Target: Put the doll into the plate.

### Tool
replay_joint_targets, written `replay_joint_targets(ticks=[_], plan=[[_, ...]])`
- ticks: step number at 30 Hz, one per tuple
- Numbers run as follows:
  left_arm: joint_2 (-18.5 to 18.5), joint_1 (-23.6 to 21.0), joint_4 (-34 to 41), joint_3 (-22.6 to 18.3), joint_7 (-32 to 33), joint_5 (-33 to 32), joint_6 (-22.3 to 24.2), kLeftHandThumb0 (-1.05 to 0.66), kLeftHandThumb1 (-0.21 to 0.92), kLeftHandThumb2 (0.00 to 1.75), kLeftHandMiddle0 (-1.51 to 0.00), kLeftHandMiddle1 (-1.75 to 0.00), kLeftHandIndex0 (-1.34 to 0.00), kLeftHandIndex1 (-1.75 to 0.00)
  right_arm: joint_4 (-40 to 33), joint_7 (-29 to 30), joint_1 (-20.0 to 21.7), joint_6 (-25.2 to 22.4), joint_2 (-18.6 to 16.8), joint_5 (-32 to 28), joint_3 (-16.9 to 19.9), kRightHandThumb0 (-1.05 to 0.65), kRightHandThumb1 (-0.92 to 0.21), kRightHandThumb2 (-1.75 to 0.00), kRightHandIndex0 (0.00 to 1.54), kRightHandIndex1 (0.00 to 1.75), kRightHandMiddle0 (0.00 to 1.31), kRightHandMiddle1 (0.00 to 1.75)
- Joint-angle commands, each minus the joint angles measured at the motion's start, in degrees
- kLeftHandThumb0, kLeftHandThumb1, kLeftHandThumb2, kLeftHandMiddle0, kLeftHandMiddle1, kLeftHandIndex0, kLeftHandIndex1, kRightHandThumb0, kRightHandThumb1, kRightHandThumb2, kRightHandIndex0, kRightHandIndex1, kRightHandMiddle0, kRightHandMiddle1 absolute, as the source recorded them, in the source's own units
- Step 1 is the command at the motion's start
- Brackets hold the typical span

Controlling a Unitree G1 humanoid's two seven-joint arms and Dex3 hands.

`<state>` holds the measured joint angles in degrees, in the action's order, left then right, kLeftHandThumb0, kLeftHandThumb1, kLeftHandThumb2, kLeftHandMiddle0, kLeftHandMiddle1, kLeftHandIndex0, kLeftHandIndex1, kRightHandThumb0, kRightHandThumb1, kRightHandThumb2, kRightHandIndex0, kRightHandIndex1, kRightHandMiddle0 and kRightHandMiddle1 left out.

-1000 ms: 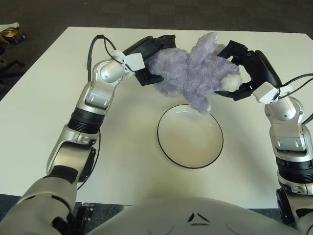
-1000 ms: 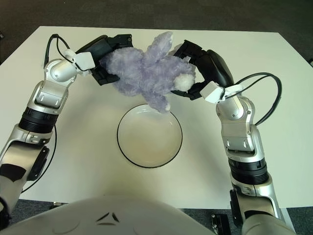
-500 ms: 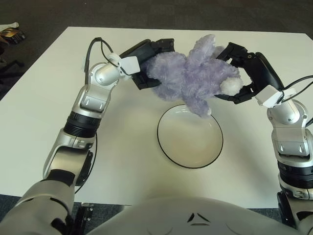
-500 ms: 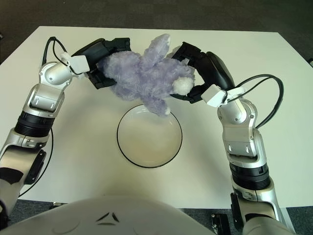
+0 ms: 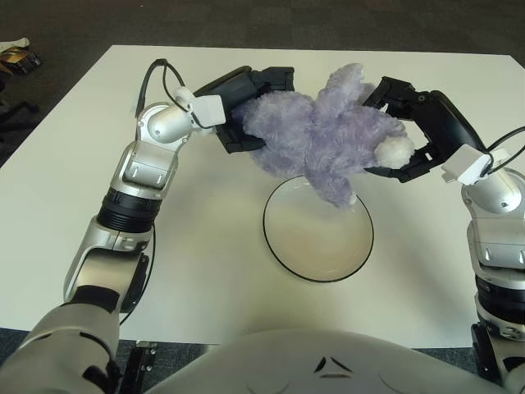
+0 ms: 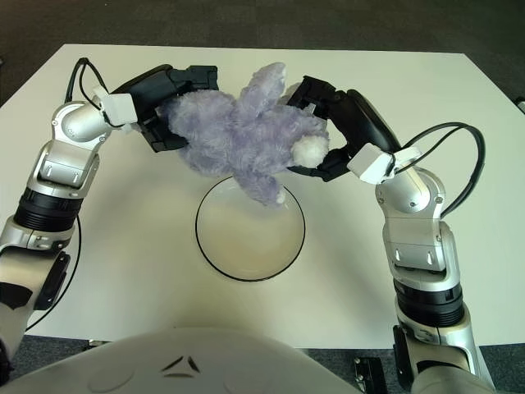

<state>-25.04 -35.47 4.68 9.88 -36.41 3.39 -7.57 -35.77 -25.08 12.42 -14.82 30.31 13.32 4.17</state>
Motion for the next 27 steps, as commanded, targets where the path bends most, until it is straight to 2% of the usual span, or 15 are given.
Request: replay_joint_targets(ticks=[1, 8, 17, 27], plan=[[-0.39, 0.49, 1.86, -0.31, -0.79, -0.99, -0.32, 0.54, 0.13, 1.54, -0.76, -1.75, -0.89, -1.75, -1.01, -2.05, 0.34, -1.16, 2.00, -1.14, 0.73, -0.01, -0.29, -1.13, 0.75, 1.33, 0.70, 1.49], [-0.15, 0.95, 2.53, -0.36, -1.53, -2.38, -0.32, 0.54, 0.13, 1.53, -0.76, -1.75, -0.91, -1.75, -2.14, -4.30, 0.60, -3.32, 4.37, -1.34, 0.78, -0.01, -0.27, -1.14, 0.80, 1.34, 0.69, 1.45], [0.70, 2.21, 3.37, -0.13, -2.71, -4.83, -0.80, 0.55, 0.13, 1.54, -0.76, -1.75, -0.94, -1.75, -5.22, -7.72, 1.33, -11.14, 5.93, -4.29, 1.39, -0.01, -0.26, -1.17, 0.84, 1.39, 0.64, 1.43], [0.01, 3.49, 5.85, 0.44, -1.58, -1.82, -0.37, 0.55, 0.12, 1.55, -0.77, -1.75, -0.92, -1.75, -6.96, -8.49, 1.72, -15.16, 7.09, -6.35, 1.83, -0.01, -0.32, -1.08, 0.82, 1.31, 0.60, 1.46]])
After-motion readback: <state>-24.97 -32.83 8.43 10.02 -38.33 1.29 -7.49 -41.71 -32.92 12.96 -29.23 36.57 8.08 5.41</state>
